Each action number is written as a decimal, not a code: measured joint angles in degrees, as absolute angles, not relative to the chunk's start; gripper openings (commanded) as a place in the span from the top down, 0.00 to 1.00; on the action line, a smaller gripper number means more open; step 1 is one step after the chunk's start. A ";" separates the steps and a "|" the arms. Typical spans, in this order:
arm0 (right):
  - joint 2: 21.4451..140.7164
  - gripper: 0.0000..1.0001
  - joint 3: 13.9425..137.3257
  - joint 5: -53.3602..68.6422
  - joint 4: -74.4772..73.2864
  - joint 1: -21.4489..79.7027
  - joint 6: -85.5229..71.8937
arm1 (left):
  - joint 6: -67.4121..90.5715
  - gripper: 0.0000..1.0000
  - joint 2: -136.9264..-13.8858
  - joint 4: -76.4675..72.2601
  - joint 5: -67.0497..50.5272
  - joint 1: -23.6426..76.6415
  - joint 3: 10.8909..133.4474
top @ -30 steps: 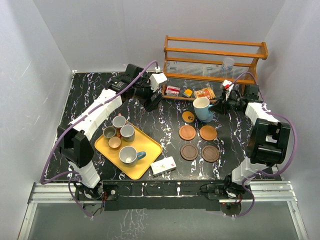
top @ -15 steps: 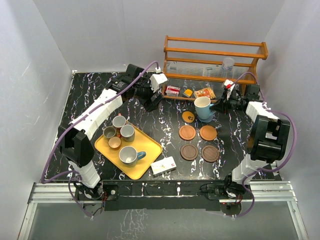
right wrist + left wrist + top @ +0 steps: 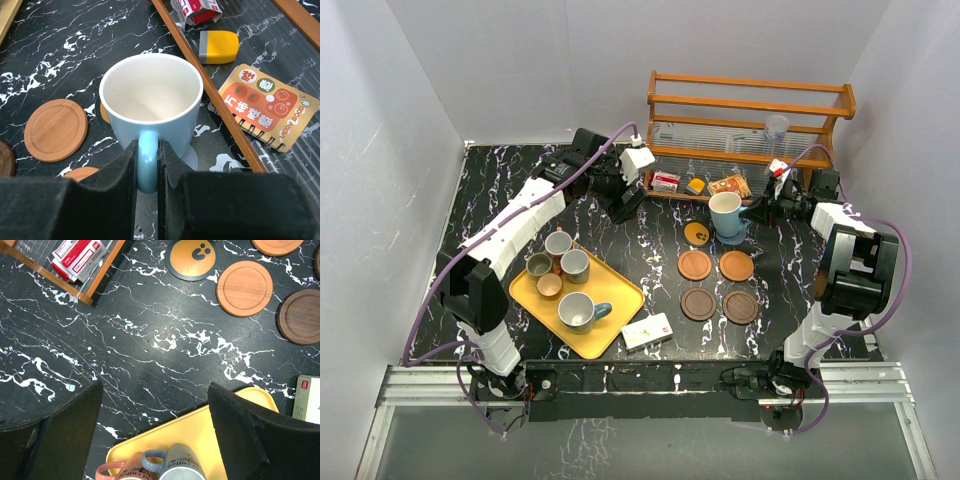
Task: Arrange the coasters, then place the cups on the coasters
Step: Place the cup on the coaster.
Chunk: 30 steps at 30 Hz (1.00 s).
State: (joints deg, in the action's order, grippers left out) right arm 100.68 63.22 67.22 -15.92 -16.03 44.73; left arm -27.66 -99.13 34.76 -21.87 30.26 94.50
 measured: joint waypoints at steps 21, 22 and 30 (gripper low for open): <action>100.79 0.86 62.15 68.34 -15.62 -17.41 47.31 | -28.08 0.15 -99.13 34.83 -22.15 30.26 93.76; 100.86 0.84 62.13 68.51 -15.90 -17.52 47.75 | -28.08 0.15 -99.13 34.81 -22.24 30.26 93.76; 101.80 0.77 62.15 68.95 -20.32 -18.76 52.14 | -28.10 0.15 -99.13 34.83 -22.37 30.26 93.76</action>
State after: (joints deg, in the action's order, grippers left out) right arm 101.80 62.15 68.95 -20.32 -18.76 52.14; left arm -28.10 -99.13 34.83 -22.37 30.26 93.76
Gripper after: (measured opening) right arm 0.212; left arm 0.849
